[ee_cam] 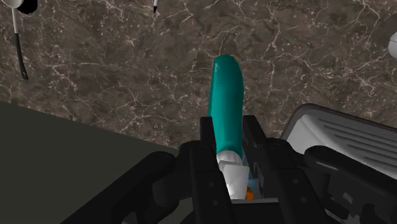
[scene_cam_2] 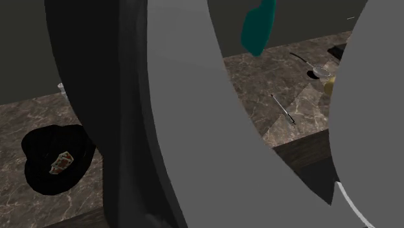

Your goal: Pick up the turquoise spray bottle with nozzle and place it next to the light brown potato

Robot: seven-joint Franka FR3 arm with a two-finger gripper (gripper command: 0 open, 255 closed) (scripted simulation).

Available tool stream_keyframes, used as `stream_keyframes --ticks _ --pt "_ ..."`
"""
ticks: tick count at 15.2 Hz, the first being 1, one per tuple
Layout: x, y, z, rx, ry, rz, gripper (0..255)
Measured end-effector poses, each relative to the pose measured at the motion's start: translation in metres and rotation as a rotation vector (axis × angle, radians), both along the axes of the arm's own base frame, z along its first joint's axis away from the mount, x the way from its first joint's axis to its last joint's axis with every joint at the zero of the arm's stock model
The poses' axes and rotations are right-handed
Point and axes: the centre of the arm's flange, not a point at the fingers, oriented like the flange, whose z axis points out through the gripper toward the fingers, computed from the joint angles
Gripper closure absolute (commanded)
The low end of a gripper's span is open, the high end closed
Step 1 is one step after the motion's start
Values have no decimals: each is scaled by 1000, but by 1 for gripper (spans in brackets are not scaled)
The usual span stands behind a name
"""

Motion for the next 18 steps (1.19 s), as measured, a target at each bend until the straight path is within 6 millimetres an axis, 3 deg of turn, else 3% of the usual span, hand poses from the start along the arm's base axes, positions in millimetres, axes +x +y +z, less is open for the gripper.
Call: stream_keyframes --ticks 18 --pt "-135 -180 -74 -1 0 0 255"
